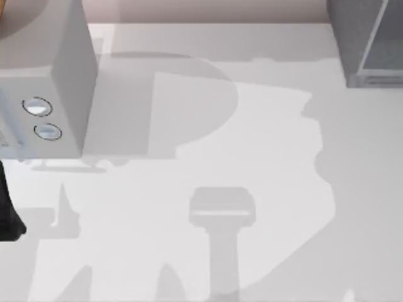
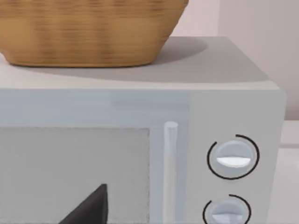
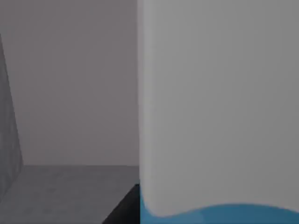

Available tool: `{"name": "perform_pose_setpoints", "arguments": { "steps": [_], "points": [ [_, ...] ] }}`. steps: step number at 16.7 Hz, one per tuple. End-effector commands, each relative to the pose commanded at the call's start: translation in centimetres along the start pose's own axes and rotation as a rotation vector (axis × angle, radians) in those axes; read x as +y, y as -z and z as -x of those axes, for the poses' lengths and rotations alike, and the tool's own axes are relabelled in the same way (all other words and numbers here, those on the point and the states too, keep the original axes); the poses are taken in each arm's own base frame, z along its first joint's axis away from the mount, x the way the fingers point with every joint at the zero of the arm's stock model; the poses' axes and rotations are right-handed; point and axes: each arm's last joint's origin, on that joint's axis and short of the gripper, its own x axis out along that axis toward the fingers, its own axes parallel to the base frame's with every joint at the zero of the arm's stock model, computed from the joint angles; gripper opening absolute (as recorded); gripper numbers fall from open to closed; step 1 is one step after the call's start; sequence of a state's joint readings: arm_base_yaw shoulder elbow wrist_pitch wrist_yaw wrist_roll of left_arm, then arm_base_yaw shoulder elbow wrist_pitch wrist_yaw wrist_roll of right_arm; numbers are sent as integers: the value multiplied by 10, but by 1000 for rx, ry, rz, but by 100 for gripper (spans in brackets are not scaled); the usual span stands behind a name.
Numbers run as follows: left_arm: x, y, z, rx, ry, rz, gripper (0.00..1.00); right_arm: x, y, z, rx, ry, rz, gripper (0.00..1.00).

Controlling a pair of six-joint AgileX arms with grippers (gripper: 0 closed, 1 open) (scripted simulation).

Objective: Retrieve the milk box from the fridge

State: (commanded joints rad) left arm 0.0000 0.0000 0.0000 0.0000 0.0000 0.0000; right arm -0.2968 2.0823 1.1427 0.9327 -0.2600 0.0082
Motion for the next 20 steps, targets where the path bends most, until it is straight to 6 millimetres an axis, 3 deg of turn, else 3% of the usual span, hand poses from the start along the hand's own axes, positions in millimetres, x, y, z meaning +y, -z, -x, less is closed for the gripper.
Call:
{"name": "perform_pose_setpoints", "arguments": {
  "steps": [2,5,12,16,20],
  "points": [
    [0,0,0,0,0,0,100,2,11,24,37,1,-11,0],
    [0,0,0,0,0,0,100,3,4,49,8,0,-3,0],
    [0,0,0,0,0,0,100,5,1,53,0,-6,-1,0],
    [0,0,0,0,0,0,100,19,-21,71,4,-8,7,0],
    [0,0,0,0,0,0,100,46,-59,117,-1,-5,16,0]
  ]
}}
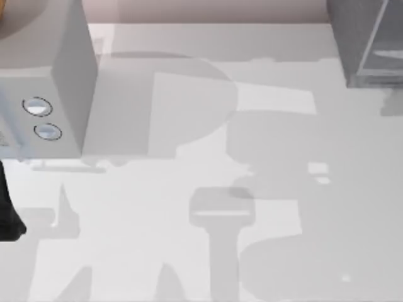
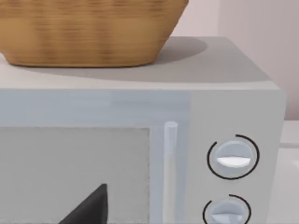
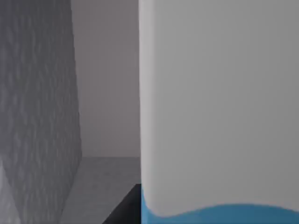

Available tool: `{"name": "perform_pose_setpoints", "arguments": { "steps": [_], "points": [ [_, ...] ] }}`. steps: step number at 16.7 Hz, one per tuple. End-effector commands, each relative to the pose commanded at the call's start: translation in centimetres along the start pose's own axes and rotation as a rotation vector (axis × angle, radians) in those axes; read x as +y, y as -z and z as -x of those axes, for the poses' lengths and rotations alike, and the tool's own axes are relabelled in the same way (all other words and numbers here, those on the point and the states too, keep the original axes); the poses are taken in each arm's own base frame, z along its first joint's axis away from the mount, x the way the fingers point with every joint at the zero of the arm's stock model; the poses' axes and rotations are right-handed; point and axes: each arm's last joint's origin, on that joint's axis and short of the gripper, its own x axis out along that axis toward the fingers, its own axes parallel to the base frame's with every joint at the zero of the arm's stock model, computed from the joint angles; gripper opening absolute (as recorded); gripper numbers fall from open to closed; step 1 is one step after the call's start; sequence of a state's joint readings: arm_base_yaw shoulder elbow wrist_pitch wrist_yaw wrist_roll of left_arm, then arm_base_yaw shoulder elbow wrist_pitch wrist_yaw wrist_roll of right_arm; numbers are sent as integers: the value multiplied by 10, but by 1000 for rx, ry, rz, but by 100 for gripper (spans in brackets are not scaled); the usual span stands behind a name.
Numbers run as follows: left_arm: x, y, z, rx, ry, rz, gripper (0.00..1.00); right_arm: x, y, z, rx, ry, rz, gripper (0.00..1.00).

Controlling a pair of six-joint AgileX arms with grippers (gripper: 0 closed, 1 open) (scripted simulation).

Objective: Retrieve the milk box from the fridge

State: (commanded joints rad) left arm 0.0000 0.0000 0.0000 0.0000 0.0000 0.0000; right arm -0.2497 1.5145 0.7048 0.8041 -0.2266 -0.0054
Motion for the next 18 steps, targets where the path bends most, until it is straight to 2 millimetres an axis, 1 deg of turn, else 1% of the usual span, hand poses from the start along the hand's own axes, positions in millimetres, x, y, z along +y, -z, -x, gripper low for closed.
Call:
{"name": "perform_pose_setpoints", "arguments": {
  "steps": [3,5,6,8,10,11,13,16,18],
  "points": [
    [0,0,0,0,0,0,100,23,-22,54,-12,2,2,0],
    [0,0,0,0,0,0,100,37,-25,95,-23,3,1,0],
    [0,0,0,0,0,0,100,43,-23,114,-28,3,-1,0],
    [0,0,0,0,0,0,100,52,-12,149,-37,2,-6,0],
    [0,0,0,0,0,0,100,59,6,176,-42,0,-11,0],
    [0,0,0,0,0,0,100,61,16,186,-41,-1,-13,0],
    [0,0,0,0,0,0,100,65,36,198,-33,-3,-17,0],
    [0,0,0,0,0,0,100,68,58,206,-17,-7,-19,0],
    [0,0,0,0,0,0,100,69,66,207,-10,-8,-19,0]
  ]
}}
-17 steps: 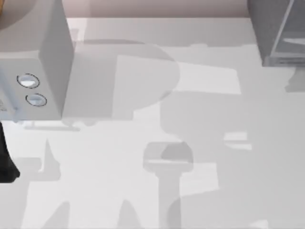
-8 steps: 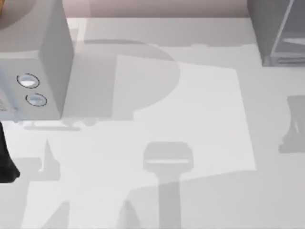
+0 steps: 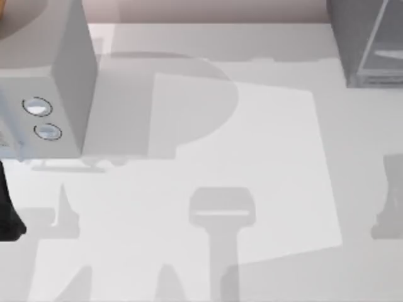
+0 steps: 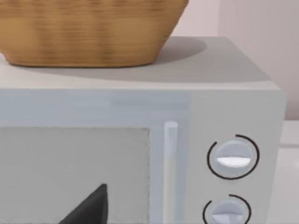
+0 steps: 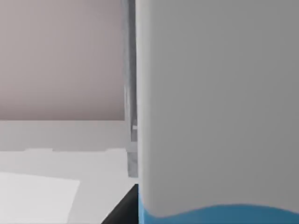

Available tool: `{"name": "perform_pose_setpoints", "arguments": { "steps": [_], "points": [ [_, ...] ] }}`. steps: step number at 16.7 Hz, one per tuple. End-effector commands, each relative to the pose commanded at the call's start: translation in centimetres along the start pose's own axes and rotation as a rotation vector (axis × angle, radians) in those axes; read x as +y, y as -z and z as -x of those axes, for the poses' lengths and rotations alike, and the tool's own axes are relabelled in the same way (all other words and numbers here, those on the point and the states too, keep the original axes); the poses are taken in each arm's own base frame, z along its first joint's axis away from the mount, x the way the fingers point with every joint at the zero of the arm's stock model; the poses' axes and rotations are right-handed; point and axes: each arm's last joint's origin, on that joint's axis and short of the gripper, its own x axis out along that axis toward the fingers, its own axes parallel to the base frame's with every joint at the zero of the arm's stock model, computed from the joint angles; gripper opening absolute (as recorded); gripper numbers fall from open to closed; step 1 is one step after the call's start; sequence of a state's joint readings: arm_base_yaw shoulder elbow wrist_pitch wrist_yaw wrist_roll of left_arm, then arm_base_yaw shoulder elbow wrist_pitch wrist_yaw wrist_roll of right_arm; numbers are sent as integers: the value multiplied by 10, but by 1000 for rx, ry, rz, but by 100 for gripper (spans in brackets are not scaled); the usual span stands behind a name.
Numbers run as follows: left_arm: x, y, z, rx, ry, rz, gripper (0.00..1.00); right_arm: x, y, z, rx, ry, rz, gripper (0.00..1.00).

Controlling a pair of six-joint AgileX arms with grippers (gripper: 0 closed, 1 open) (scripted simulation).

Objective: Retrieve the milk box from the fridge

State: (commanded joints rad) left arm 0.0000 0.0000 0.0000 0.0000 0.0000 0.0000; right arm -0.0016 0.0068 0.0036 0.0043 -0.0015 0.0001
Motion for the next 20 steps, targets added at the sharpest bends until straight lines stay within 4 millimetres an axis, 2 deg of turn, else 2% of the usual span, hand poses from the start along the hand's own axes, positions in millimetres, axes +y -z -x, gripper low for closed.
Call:
{"name": "perform_pose_setpoints", "arguments": {
  "steps": [7,9,13,15,17,20],
  "points": [
    [0,0,0,0,0,0,100,0,-2,0,-3,-7,-1,0],
    [0,0,0,0,0,0,100,2,-13,-2,-31,-46,6,0],
    [0,0,0,0,0,0,100,9,-54,-16,-108,-179,29,0],
    [0,0,0,0,0,0,100,13,-73,-35,-124,-258,40,0],
    [0,0,0,0,0,0,100,18,-84,-64,-109,-338,43,0],
    [0,0,0,0,0,0,100,26,-77,-123,-37,-456,28,0]
  ]
}}
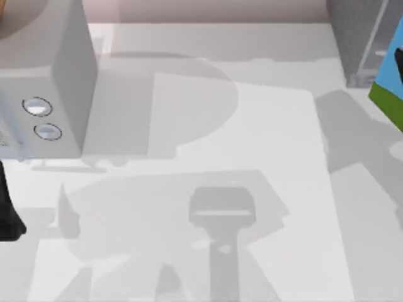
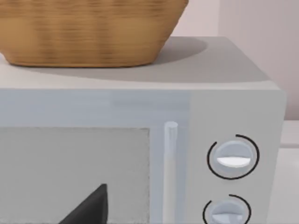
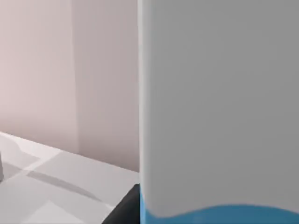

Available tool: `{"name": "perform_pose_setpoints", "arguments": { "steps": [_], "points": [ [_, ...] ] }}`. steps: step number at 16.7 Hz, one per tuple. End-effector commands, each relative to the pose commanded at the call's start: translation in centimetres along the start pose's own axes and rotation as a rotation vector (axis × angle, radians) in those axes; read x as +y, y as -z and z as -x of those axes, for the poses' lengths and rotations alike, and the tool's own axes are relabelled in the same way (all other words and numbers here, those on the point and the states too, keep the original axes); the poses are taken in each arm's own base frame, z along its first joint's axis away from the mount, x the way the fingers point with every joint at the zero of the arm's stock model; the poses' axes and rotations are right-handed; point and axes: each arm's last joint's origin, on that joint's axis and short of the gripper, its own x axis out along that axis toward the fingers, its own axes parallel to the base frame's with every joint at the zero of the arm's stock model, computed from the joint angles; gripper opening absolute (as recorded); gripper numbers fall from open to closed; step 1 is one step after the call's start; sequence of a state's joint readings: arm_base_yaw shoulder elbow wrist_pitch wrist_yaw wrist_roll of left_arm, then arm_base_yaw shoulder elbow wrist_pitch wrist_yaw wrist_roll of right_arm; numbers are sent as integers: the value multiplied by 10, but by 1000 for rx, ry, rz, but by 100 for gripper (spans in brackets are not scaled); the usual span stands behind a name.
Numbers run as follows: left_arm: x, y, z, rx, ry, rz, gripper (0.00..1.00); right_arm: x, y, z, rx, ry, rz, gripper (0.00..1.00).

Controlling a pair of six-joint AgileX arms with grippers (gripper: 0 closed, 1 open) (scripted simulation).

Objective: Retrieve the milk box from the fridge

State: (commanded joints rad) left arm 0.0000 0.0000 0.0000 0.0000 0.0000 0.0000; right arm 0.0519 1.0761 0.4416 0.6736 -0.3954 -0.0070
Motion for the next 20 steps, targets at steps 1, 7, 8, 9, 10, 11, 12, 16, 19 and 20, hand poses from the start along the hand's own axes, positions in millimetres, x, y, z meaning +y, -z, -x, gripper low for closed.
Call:
{"name": "perform_pose_setpoints", "arguments": {
  "steps": [1,7,8,9,10,11,12,16,19,20],
  "points": [
    [0,0,0,0,0,0,100,-6,9,-19,24,-37,-15,0],
    [0,0,0,0,0,0,100,-33,84,-103,83,-217,-71,0],
    [0,0,0,0,0,0,100,-35,94,-111,76,-239,-70,0],
    [0,0,0,0,0,0,100,-37,102,-118,67,-258,-66,0],
    [0,0,0,0,0,0,100,-39,108,-124,55,-275,-60,0],
    [0,0,0,0,0,0,100,-40,112,-128,44,-288,-53,0],
    [0,0,0,0,0,0,100,-41,115,-131,34,-299,-47,0],
    [0,0,0,0,0,0,100,-42,118,-134,24,-308,-40,0],
    [0,0,0,0,0,0,100,-43,119,-134,28,-303,-44,0],
    [0,0,0,0,0,0,100,-41,119,-137,24,-306,-41,0]
  ]
}}
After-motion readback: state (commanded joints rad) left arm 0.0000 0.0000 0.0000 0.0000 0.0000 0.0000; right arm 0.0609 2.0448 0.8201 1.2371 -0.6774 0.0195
